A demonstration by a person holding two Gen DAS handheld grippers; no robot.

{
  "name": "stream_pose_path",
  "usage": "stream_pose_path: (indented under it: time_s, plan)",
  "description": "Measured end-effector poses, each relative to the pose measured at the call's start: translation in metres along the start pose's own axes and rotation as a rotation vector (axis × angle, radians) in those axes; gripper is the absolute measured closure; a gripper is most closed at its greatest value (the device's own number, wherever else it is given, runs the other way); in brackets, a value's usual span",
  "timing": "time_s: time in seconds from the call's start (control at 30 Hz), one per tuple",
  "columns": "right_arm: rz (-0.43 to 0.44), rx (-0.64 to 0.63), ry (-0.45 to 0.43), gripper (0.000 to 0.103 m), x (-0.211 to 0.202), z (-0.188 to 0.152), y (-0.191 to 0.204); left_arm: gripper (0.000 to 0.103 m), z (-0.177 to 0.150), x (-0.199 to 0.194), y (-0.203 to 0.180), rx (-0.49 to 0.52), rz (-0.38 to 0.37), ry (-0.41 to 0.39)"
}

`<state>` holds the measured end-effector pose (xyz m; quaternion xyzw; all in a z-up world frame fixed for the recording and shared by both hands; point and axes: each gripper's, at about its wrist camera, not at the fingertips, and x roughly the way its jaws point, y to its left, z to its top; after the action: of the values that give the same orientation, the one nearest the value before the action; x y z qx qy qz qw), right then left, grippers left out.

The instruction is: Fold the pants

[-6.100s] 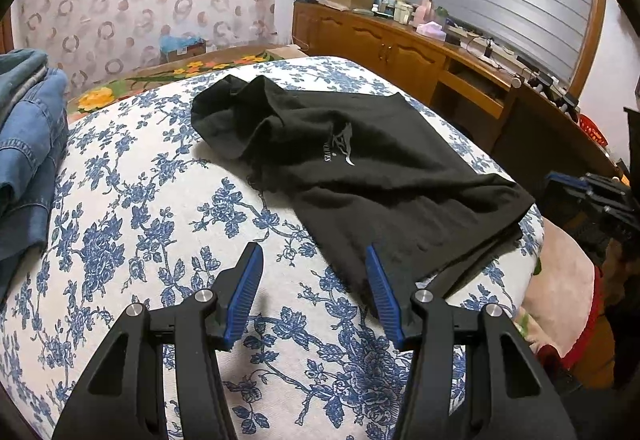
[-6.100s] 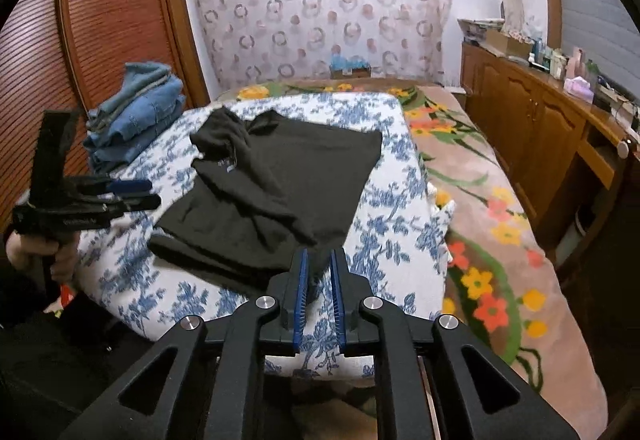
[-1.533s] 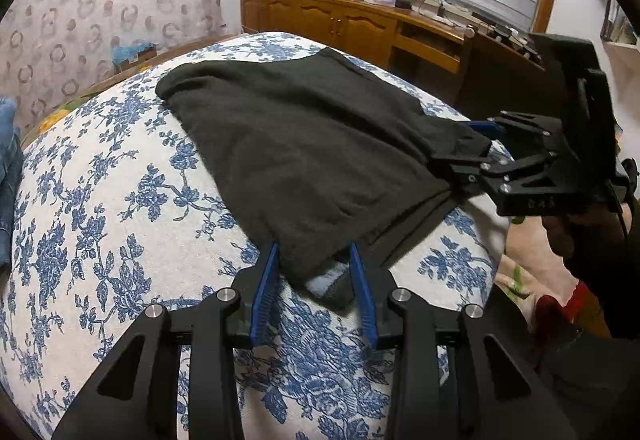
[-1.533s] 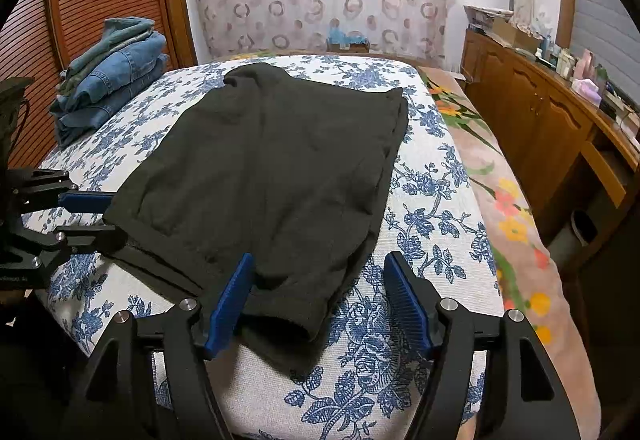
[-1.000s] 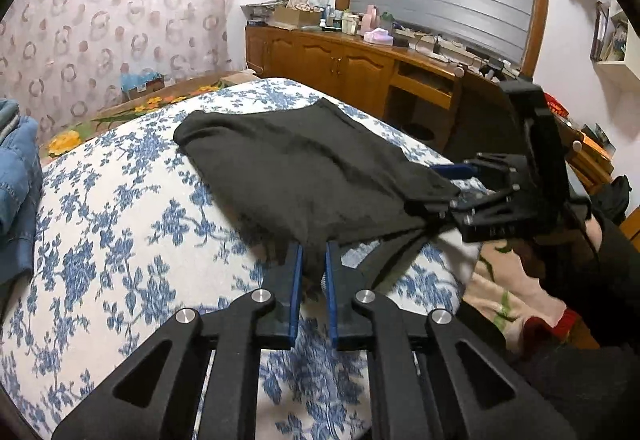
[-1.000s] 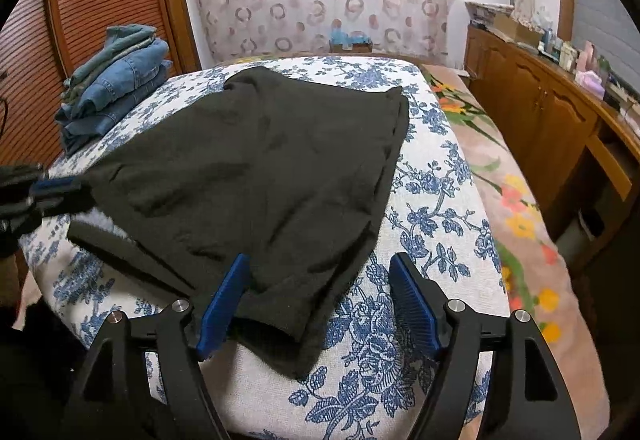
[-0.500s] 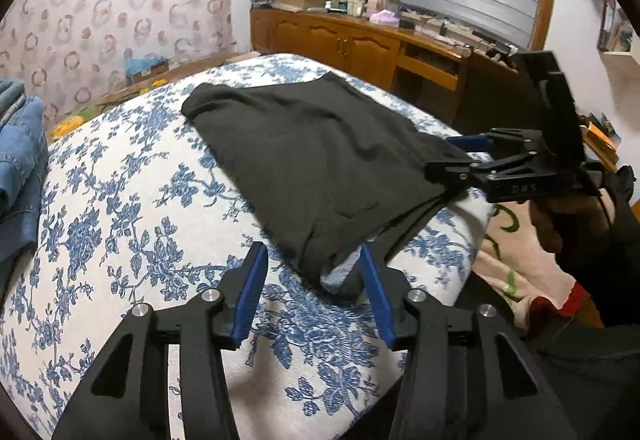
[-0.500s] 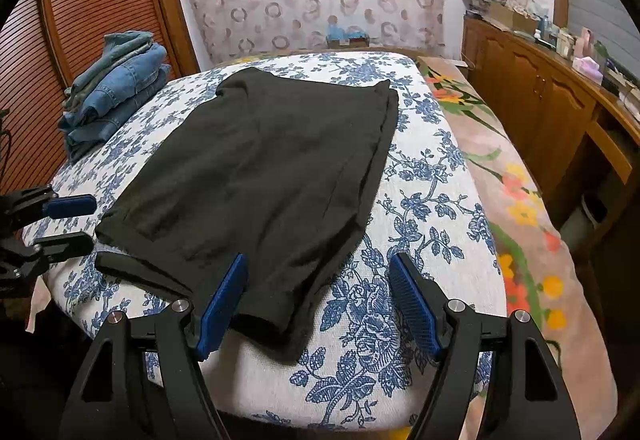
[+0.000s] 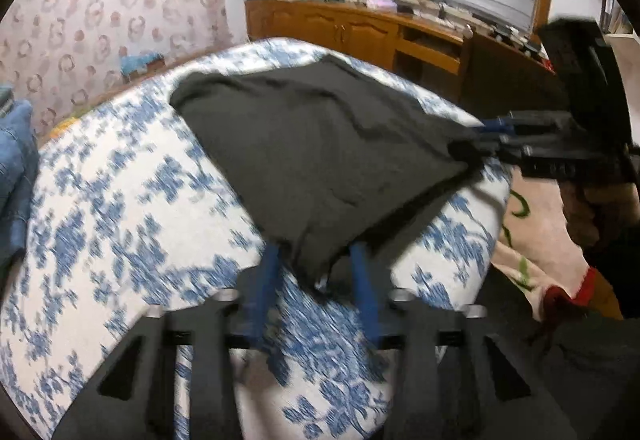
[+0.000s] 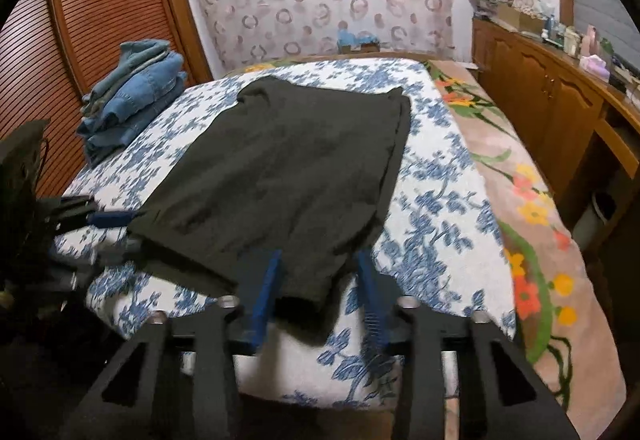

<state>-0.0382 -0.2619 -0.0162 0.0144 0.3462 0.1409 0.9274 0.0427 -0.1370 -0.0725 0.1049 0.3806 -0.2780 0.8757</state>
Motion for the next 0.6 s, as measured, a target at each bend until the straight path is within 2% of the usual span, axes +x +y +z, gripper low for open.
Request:
stream_pose_path:
  time_s: [0.03, 0.1, 0.3, 0.43, 0.47, 0.6]
  plan:
    - [0.009, -0.002, 0.002, 0.083, 0.000, -0.001, 0.002, 0.074, 0.002, -0.002, 0.002, -0.008, 0.002, -0.018]
    - [0.028, -0.002, -0.007, 0.091, -0.004, -0.001, 0.002, 0.076, 0.003, -0.003, 0.006, -0.017, 0.003, -0.022]
    - [0.035, -0.021, -0.013, 0.093, -0.018, -0.004, 0.006, 0.076, -0.002, -0.003, 0.007, -0.019, -0.001, -0.001]
    - [0.014, -0.004, -0.001, 0.092, -0.013, -0.009, 0.002, 0.075, 0.001, -0.019, 0.008, -0.038, -0.031, -0.034]
    - [0.011, 0.005, -0.002, 0.092, -0.012, -0.008, 0.003, 0.075, 0.004, -0.023, 0.008, -0.043, -0.036, -0.045]
    - [-0.023, 0.008, -0.002, 0.073, -0.011, -0.005, 0.003, 0.071, 0.014, -0.031, 0.014, -0.064, -0.022, -0.078]
